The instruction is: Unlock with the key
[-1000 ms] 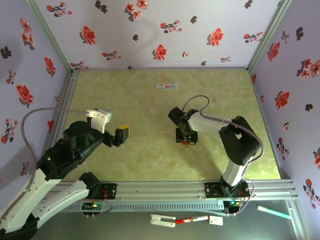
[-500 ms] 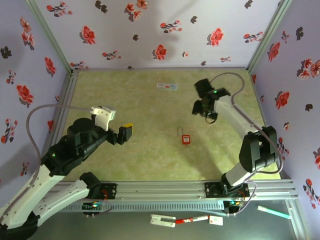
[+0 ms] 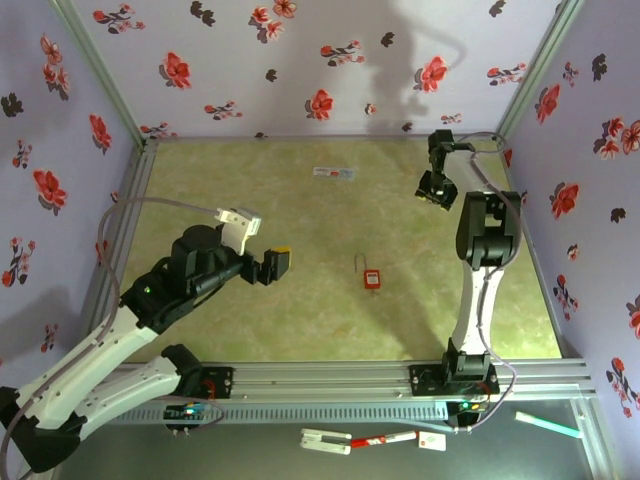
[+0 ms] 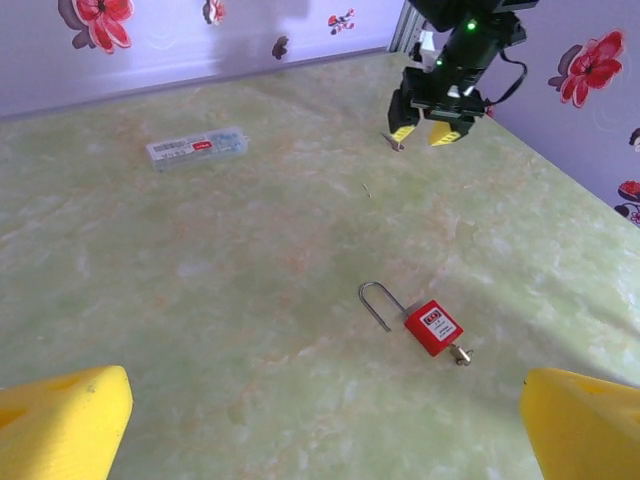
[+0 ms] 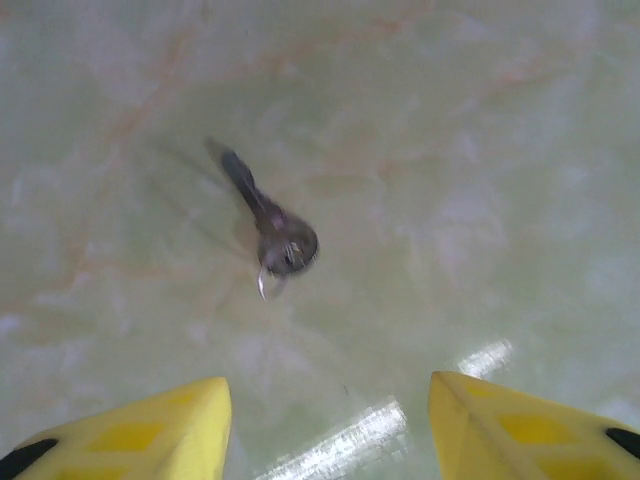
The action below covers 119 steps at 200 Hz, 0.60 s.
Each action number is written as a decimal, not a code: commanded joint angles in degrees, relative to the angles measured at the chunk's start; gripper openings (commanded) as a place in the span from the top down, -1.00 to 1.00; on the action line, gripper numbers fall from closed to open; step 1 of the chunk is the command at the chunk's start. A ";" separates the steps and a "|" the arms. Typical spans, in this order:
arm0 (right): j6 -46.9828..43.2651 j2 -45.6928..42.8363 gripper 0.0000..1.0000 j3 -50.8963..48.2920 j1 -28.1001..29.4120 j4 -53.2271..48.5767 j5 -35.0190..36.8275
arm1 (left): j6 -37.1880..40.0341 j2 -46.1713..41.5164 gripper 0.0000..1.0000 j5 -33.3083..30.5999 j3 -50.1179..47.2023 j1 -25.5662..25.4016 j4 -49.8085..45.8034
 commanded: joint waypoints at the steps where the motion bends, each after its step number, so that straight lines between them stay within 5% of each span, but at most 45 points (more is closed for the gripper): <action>1: 1.02 2.62 -0.03 4.93 -0.43 -3.45 -1.19 | -1.23 -0.13 -0.99 0.91 -0.76 0.17 3.08; 119: 1.54 6.03 0.29 6.62 -1.58 -3.43 -2.34 | -1.37 2.16 -0.99 0.84 -0.33 0.17 3.91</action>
